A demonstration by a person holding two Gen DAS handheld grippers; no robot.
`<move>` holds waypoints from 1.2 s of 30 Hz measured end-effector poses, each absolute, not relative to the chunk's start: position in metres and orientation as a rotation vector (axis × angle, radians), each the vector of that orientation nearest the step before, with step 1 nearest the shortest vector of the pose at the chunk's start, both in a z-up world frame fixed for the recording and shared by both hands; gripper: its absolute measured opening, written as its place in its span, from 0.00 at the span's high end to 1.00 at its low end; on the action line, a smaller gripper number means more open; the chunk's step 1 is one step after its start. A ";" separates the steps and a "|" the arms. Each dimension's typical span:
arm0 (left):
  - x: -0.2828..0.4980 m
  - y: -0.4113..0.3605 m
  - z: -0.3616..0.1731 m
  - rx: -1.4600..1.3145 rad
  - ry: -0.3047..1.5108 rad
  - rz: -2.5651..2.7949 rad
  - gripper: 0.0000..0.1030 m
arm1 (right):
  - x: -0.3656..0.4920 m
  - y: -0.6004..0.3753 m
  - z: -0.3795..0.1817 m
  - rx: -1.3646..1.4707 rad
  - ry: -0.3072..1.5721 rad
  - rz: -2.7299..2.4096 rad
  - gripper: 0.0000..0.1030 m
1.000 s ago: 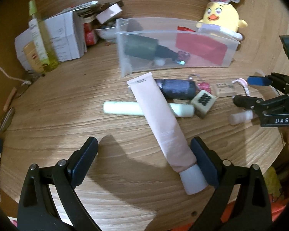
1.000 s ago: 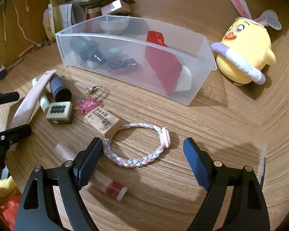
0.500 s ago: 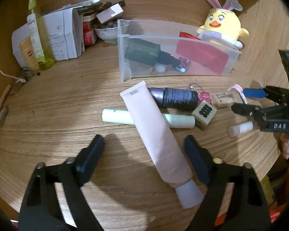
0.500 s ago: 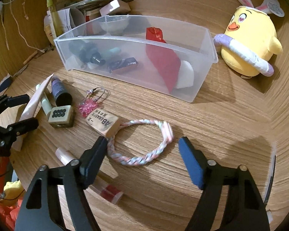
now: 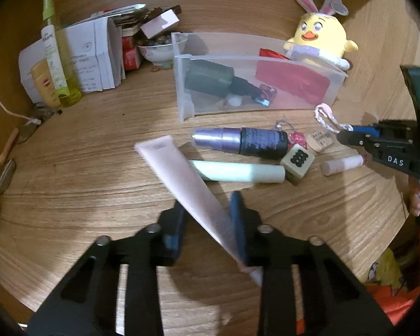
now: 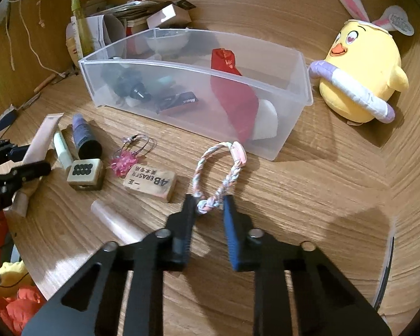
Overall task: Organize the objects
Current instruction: 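Grasp the pink tube with the left gripper while the right gripper grasps the bracelet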
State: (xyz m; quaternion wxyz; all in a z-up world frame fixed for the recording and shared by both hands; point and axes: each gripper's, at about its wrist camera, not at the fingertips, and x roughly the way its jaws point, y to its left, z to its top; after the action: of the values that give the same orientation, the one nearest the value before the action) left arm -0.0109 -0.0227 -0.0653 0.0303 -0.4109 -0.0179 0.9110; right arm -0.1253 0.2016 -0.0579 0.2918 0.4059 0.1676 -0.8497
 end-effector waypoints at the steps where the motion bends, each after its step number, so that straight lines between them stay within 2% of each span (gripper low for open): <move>1: -0.011 -0.025 -0.065 -1.264 -0.078 2.802 0.80 | -0.126 0.202 -0.058 1.083 0.445 -2.272 0.89; 5: -0.010 -0.032 -0.063 -1.256 -0.122 2.811 0.93 | -0.128 0.207 -0.057 1.075 0.419 -2.304 0.91; 36: -0.021 -0.023 0.021 -0.880 -0.140 2.937 0.94 | -0.106 0.226 0.019 0.796 0.252 -2.382 0.92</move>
State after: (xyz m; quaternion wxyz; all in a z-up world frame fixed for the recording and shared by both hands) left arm -0.0206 -0.0226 0.0208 0.0364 -0.2864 -0.0454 0.9563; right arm -0.1061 0.2259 0.0190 0.3040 0.3006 0.0951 -0.8990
